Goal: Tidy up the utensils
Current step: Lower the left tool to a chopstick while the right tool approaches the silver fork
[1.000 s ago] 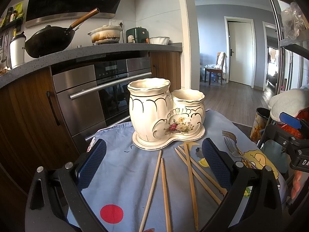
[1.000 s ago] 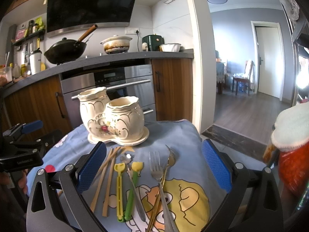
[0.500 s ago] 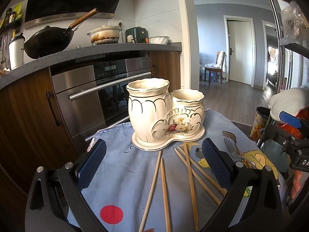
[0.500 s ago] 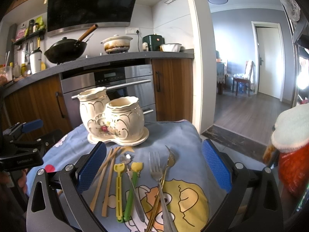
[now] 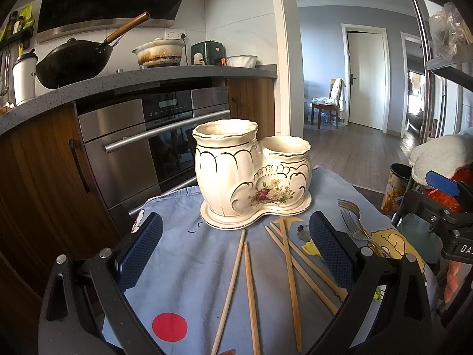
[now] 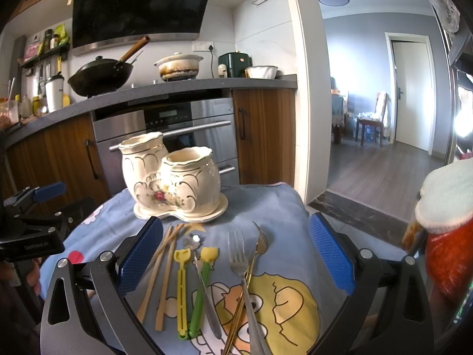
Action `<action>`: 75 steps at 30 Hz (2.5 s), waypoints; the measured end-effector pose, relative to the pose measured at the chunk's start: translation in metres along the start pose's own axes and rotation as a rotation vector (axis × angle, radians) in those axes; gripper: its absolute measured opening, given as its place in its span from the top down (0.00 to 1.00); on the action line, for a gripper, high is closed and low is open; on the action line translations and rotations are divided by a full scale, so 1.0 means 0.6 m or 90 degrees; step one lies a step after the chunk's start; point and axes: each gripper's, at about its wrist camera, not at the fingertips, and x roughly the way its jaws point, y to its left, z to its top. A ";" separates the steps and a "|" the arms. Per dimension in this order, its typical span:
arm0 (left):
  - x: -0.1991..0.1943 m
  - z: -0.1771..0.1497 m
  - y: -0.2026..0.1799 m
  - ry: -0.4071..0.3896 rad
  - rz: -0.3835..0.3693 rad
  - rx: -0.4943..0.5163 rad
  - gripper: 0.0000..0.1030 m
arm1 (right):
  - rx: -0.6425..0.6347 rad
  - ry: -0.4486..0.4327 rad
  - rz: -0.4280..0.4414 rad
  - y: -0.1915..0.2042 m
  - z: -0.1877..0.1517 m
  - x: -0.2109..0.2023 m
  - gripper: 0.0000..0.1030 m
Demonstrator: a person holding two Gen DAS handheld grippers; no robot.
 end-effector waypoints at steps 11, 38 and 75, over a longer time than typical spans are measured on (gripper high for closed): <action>0.014 -0.005 0.005 0.018 -0.020 0.021 0.05 | -0.013 0.029 -0.004 -0.004 -0.014 0.023 0.05; 0.123 -0.053 0.071 0.261 -0.068 0.109 0.05 | -0.108 0.308 0.024 -0.023 -0.051 0.103 0.34; 0.139 -0.066 0.030 0.373 -0.154 0.166 0.86 | -0.164 0.412 0.035 -0.014 -0.048 0.140 0.86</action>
